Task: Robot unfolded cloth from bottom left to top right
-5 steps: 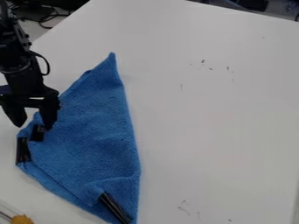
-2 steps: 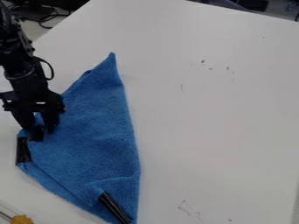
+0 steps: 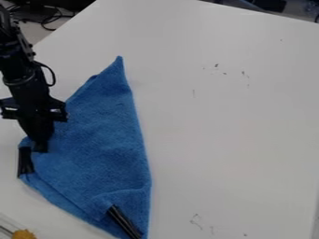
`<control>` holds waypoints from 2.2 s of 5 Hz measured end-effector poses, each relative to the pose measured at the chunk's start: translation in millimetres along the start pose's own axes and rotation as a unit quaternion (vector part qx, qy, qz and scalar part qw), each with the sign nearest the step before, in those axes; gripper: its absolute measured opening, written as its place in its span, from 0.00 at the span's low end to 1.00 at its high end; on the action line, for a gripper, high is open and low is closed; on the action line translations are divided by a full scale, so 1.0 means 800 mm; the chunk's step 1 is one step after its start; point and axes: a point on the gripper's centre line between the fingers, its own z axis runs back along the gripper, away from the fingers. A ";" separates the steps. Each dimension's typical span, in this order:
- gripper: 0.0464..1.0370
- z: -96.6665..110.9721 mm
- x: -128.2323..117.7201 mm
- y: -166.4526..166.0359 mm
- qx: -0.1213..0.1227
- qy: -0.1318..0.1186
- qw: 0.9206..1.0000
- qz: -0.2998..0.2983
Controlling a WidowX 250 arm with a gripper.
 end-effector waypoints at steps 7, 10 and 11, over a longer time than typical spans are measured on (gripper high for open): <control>0.01 0.091 0.047 -0.168 0.062 -0.036 0.988 -0.133; 0.01 0.072 0.091 -0.289 0.024 -0.051 0.963 -0.263; 0.01 0.063 0.103 -0.315 0.012 -0.051 0.959 -0.278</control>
